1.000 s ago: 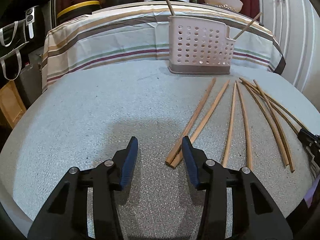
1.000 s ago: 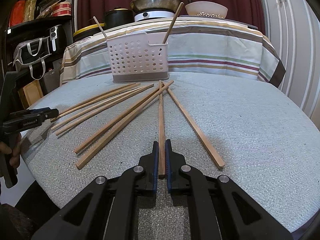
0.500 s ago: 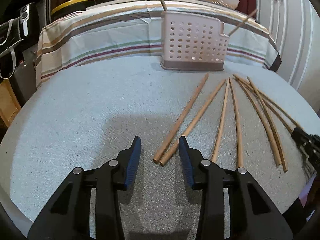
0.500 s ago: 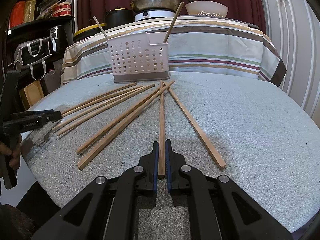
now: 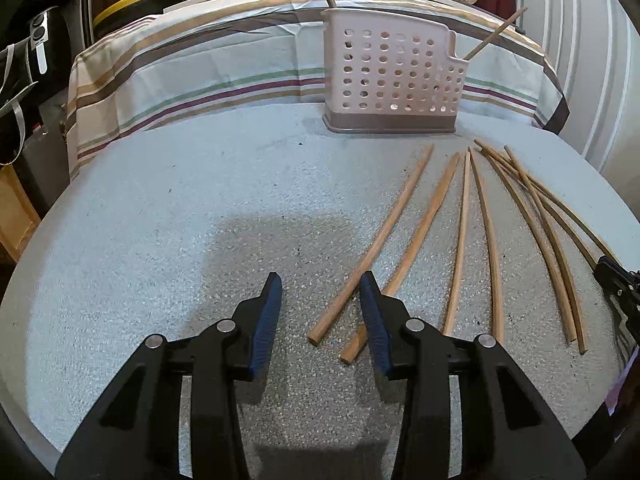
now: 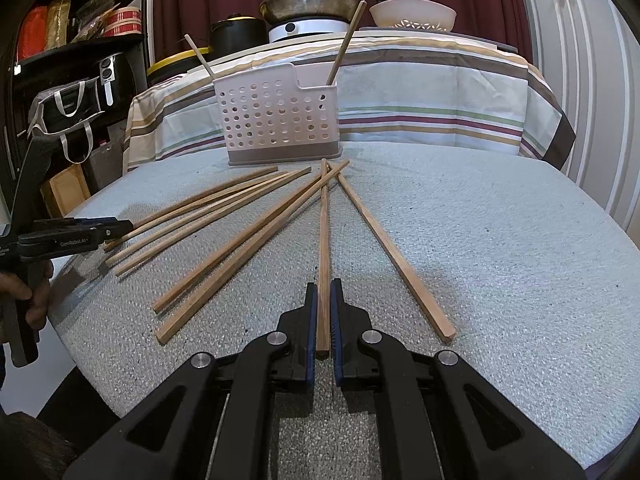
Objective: Organize utensils
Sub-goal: 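Close the right tool on a chopstick while the left tool grasps another chopstick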
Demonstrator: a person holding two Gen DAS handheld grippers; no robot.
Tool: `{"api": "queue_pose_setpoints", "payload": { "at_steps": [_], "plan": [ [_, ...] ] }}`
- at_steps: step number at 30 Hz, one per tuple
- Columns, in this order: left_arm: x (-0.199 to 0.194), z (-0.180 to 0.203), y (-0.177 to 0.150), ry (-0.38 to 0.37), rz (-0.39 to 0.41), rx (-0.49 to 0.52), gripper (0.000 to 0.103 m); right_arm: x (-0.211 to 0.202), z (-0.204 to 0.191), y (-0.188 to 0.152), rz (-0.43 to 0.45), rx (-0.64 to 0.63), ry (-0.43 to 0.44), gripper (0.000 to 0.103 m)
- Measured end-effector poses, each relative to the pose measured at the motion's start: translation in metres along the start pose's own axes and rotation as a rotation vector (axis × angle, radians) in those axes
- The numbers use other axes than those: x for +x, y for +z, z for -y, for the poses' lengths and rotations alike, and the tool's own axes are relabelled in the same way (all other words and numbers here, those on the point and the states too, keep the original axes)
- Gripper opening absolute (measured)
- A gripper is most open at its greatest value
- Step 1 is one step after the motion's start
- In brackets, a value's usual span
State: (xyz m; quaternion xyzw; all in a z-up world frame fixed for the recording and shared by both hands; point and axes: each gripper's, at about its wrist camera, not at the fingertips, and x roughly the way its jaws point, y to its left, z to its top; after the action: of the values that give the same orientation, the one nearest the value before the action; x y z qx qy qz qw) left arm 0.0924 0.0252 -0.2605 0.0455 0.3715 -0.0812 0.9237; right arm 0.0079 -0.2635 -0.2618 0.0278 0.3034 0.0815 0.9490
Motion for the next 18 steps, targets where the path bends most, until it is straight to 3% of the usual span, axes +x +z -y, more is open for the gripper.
{"api": "queue_pose_setpoints", "payload": {
  "at_steps": [4,9,18],
  "plan": [
    [-0.005,-0.001,-0.006,-0.011,0.020,-0.008,0.034,-0.001,0.002,-0.001,0.001,0.005,0.003,0.007],
    [-0.009,0.006,-0.011,-0.037,0.038,0.016,0.016,-0.001,0.003,-0.001,0.002,0.008,0.005,0.007],
    [-0.015,0.012,-0.024,-0.010,0.088,0.031,0.012,-0.004,0.007,-0.002,0.017,0.016,0.011,0.007]
  ]
}}
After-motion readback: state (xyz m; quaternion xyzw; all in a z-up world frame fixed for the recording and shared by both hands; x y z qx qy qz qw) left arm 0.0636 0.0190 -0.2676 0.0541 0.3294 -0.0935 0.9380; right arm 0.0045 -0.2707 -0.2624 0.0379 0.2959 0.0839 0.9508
